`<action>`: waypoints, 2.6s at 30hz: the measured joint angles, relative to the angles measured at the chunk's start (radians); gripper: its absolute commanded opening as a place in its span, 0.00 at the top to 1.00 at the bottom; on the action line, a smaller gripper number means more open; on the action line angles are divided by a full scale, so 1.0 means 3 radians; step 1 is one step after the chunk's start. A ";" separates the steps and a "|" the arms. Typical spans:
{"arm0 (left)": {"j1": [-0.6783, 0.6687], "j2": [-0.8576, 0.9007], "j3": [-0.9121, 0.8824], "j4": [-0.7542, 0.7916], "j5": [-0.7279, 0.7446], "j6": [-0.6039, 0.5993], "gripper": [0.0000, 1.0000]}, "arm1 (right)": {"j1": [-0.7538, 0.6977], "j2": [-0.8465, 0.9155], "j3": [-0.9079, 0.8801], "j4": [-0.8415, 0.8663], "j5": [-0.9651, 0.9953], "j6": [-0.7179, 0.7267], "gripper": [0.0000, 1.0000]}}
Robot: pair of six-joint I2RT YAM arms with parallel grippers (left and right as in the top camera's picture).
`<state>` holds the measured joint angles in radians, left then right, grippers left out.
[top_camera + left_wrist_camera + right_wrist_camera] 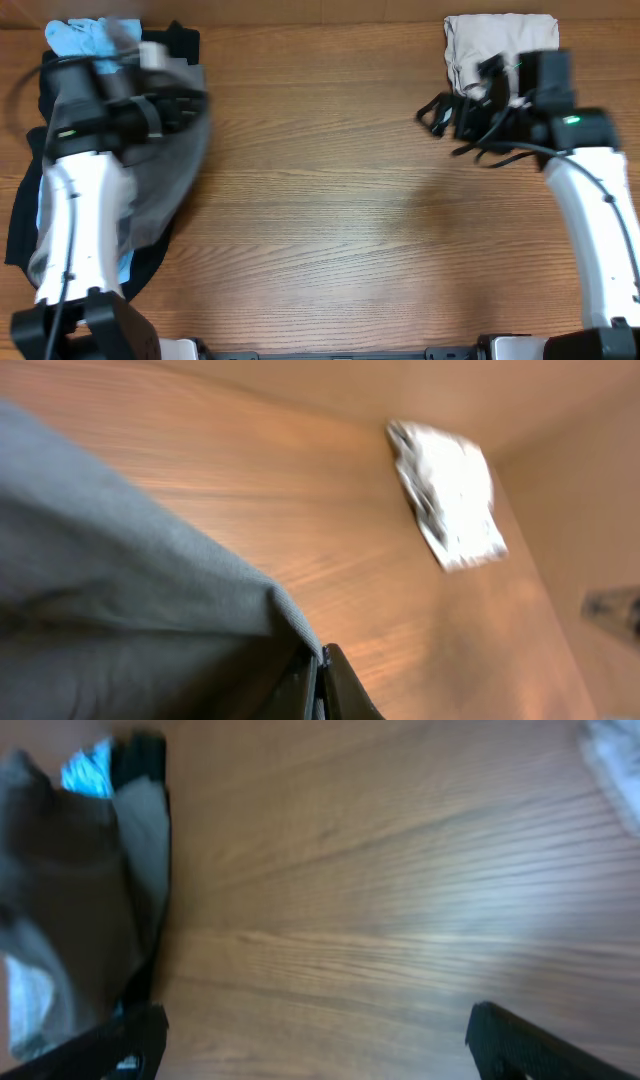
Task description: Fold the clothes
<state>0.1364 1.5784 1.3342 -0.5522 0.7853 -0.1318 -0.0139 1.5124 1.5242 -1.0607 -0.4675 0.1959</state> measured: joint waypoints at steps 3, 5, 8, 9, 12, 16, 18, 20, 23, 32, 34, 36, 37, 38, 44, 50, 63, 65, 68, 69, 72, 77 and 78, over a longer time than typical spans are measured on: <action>-0.0603 0.0022 0.0000 0.0165 -0.0267 0.0000 0.96 | -0.0238 0.0000 0.0483 -0.0348 0.0001 -0.0048 0.00; -0.0994 0.0058 0.0000 0.0299 -0.0482 0.0000 0.96 | -0.0429 -0.0001 0.0782 -0.0563 -0.0001 -0.0066 0.00; -0.1518 0.0137 -0.0001 0.0501 -0.0785 0.0000 0.96 | -0.0687 -0.0001 0.1096 -0.0795 0.0000 -0.0093 0.00; -0.1678 0.0170 0.0000 0.0576 -0.0867 0.0000 0.96 | -0.0757 -0.0001 0.1164 -0.0844 0.0000 -0.0099 0.00; -0.2108 0.0301 0.0000 0.0781 -0.1055 0.0000 0.96 | -0.0971 -0.0005 0.1293 -0.0950 0.0000 -0.0118 0.00; -0.2575 0.0584 0.0000 0.0964 -0.1218 0.0000 0.78 | -0.1090 -0.0005 0.1306 -0.1030 0.0004 -0.0165 0.00; -0.2750 0.0774 0.0001 0.1082 -0.1254 0.0010 0.34 | -0.1090 -0.0005 0.1306 -0.1030 0.0010 -0.0193 0.00; -0.2864 0.0942 0.0001 0.1164 -0.1278 0.0010 0.08 | -0.1090 -0.0005 0.1306 -0.1025 0.0013 -0.0203 0.00; -0.2930 0.1130 0.0001 0.1219 -0.1300 0.0010 0.00 | -0.1090 -0.0005 0.1306 -0.1003 0.0017 -0.0217 0.00; -0.2473 0.0837 0.0169 0.0421 -0.1358 0.0001 0.00 | -0.1090 -0.0005 0.1306 -0.1006 0.0113 -0.0221 0.00; -0.2247 0.0558 0.0301 0.0128 -0.1369 0.0000 0.00 | -0.1088 -0.0005 0.1306 -0.1002 0.0123 -0.0221 0.00; -0.2023 0.0224 0.0451 -0.0051 -0.1385 0.0000 0.00 | -0.1074 -0.0001 0.1306 -0.1013 0.0128 -0.0233 0.00; -0.1914 0.0057 0.0523 -0.0127 -0.1396 0.0000 0.00 | -0.1055 0.0000 0.1307 -0.1029 0.0132 -0.0244 0.00; -0.1797 -0.0134 0.0593 -0.0192 -0.1410 0.0000 0.00 | -0.1021 0.0006 0.1307 -0.1052 0.0137 -0.0252 0.00; -0.1308 -0.0849 0.0744 -0.0730 -0.1438 -0.0003 0.00 | -0.0443 0.0237 0.1311 -0.1125 0.0181 -0.0320 0.00; -0.0860 -0.0743 0.0690 -0.1294 -0.1684 -0.0090 0.00 | 0.0223 0.0758 0.1311 -0.0997 0.0328 -0.0187 0.01; -0.0430 -0.0348 0.0523 -0.1401 -0.1925 -0.0177 0.00 | 0.1260 0.1619 0.1311 -0.0580 0.1125 0.0439 0.09; -0.0430 -0.0275 0.0523 -0.1401 -0.1934 -0.0177 0.00 | 0.1409 0.1699 0.1311 -0.0548 0.1275 0.0515 0.10; -0.0430 -0.0163 0.0521 -0.1401 -0.1937 -0.0177 0.00 | 0.1602 0.1826 0.1311 -0.0520 0.1472 0.0604 0.10; -0.0430 -0.0127 0.0521 -0.1400 -0.1935 -0.0177 0.00 | 0.1649 0.1867 0.1311 -0.0507 0.1509 0.0623 0.10; -0.0430 -0.0043 0.0521 -0.1400 -0.1948 -0.0178 0.00 | 0.1747 0.1984 0.1311 -0.0469 0.1591 0.0664 0.16; -0.0430 0.0027 0.0521 -0.1401 -0.1987 -0.0179 0.00 | 0.1811 0.2131 0.1311 -0.0430 0.1696 0.0729 0.41; -0.0430 0.0034 0.0521 -0.1400 -0.1991 -0.0179 0.00 | 0.1816 0.2146 0.1311 -0.0435 0.1728 0.0745 0.49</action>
<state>0.0074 1.5887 1.4906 -0.9722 0.1879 -0.1856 0.5308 2.1563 1.9175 -1.1912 0.0509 0.4194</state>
